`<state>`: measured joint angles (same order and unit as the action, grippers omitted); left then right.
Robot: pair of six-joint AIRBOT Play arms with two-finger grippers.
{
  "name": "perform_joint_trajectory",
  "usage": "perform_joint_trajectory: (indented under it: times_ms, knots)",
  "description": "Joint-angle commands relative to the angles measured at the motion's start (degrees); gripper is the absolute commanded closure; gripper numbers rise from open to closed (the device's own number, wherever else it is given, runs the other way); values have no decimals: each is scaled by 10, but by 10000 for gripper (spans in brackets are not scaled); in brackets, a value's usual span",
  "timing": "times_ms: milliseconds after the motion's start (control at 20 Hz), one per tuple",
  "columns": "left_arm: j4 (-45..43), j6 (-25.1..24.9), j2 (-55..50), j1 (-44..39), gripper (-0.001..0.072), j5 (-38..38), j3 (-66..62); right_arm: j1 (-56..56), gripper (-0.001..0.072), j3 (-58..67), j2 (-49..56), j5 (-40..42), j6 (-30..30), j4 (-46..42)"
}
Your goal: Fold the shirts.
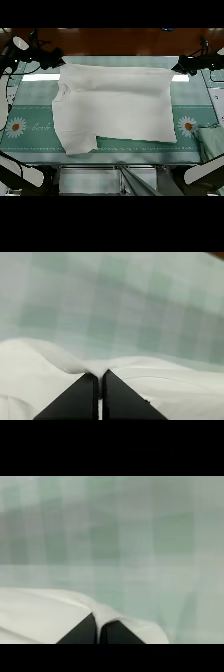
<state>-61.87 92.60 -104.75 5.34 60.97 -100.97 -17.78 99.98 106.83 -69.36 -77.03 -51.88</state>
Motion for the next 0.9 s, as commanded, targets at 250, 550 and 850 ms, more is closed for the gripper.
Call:
perform_joint_trajectory:
  times_ms: [250, 550, 850]
  knots:
    - [4, -95, -5, 50, 685, 258, 73, -20, 690, -72, -4, -152, -3, -17]
    - [3, -101, -5, 49, 685, 267, 103, -20, 690, -97, -4, -188, -6, -69]
    - [4, -96, -5, 49, 682, 269, 103, -20, 686, -97, -4, -191, -10, -83]
